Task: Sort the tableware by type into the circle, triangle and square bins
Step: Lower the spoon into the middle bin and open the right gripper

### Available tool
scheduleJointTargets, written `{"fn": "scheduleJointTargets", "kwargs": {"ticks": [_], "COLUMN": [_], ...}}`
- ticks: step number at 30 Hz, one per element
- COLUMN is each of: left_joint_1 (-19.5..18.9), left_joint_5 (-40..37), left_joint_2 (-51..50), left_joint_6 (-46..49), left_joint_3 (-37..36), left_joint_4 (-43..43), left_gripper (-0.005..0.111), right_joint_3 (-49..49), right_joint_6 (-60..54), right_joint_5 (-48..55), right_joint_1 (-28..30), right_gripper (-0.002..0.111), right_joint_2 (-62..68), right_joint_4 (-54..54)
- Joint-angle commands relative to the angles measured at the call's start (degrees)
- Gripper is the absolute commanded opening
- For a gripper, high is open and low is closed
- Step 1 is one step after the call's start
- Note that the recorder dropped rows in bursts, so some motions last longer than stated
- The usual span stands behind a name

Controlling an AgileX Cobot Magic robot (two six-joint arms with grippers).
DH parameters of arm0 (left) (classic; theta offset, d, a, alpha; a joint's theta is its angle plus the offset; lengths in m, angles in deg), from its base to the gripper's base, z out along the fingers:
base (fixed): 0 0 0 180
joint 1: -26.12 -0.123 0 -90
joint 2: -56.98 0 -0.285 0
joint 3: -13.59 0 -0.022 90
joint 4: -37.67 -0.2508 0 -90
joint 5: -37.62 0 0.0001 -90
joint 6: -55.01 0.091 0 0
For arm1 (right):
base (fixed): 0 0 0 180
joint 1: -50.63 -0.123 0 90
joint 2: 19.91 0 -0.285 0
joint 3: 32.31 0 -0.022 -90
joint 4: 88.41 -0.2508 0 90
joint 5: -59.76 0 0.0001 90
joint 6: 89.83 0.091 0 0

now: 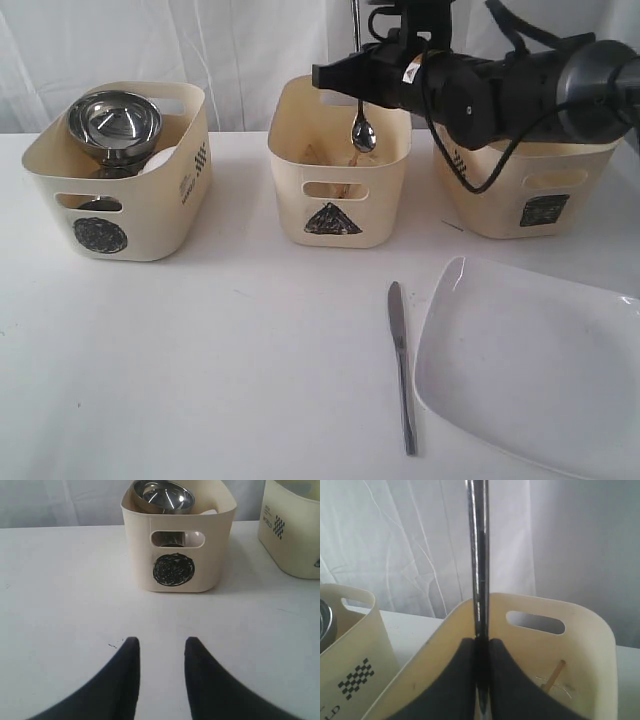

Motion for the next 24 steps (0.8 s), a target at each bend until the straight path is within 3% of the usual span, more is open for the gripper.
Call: {"fn": "scheduleJointTargets", "kwargs": {"ticks": [1,6,14,24], "left_joint_1": [0.2,0.2,0.2,0.2], "left_joint_5": [-0.2,-0.2,-0.2,-0.2], "left_joint_2": [0.3,0.3,0.3,0.3], "left_joint_6": [0.0,0.0,0.0,0.0], "left_joint_3": [-0.3,-0.3,-0.3,-0.3], "left_joint_4": [0.4,0.4,0.4,0.4], "left_gripper": [0.036,0.036,0.036,0.036], "right_joint_3": [-2.2,-3.7,-3.9,-3.9], "right_joint_6": [-0.6,-1.5,-1.5,-1.5], "right_joint_5": [-1.0,0.2,3.5,8.5], "right_joint_1": [0.7,0.7,0.7,0.7], "right_gripper": [0.000,0.000,0.022,0.022], "right_joint_2": [2.9,4.9,4.6,1.9], "right_joint_4": [0.0,0.0,0.0,0.0]}}
